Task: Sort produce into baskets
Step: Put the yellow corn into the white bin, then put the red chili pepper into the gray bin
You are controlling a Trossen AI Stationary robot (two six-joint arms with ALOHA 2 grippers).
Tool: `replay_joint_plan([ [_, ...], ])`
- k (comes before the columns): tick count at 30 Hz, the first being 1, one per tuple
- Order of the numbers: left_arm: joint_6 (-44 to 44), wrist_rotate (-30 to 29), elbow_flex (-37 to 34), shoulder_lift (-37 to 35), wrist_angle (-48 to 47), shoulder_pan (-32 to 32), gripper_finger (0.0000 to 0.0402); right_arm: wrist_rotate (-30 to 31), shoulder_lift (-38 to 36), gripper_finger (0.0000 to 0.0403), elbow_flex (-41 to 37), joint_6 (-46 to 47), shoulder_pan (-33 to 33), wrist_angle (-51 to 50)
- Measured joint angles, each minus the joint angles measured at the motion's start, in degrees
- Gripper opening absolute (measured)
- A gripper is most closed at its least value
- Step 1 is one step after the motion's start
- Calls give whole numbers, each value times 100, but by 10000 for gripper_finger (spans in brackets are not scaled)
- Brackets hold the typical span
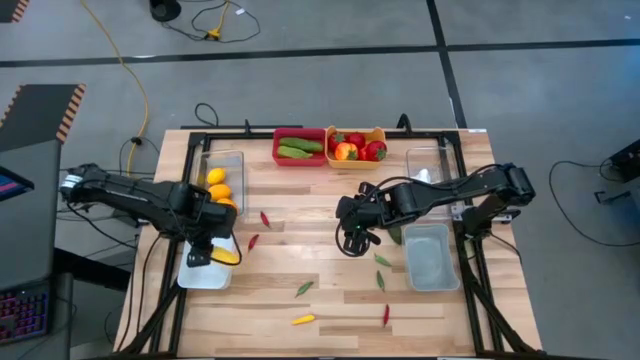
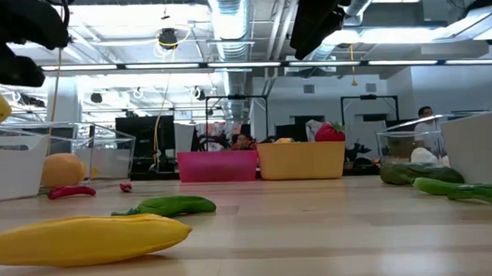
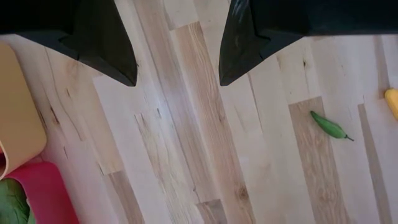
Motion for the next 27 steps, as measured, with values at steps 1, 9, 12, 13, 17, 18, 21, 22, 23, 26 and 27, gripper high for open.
replay_joint_plan([
  [1, 164, -138, 91, 95, -193, 0, 131, 0, 0, 255, 0, 0, 0, 2],
  [9, 710, -777, 266, 747, -1071, 0, 131, 0, 0, 255, 0, 0, 0, -2],
  [12, 721, -823, 266, 933, -1213, 0, 131, 0, 2, 255, 0, 0, 0, -2],
  [13, 710, -898, 266, 985, -1256, 0, 132, 0, 0, 255, 0, 0, 0, -2],
  [17, 656, -1086, 266, 1170, -1400, 0, 148, 0, 1, 255, 0, 0, 0, -3],
  [18, 657, -1088, 266, 1207, -1446, 0, 155, 0, 2, 255, 0, 0, 0, -2],
  [21, 659, -1113, 267, 1286, -1543, -1, 179, 0, 2, 255, 0, 0, 0, -2],
  [22, 659, -1146, 268, 1306, -1584, -2, 186, 0, 2, 255, 0, 0, 0, -3],
  [23, 660, -1168, 268, 1318, -1600, -2, 194, 0, 2, 255, 0, 0, 0, -2],
  [26, 657, -1182, 268, 1322, -1613, 0, 210, 0, 2, 255, 0, 0, 0, -7],
  [27, 654, -1143, 266, 1322, -1613, 2, 213, 0, 2, 255, 0, 0, 0, -7],
])
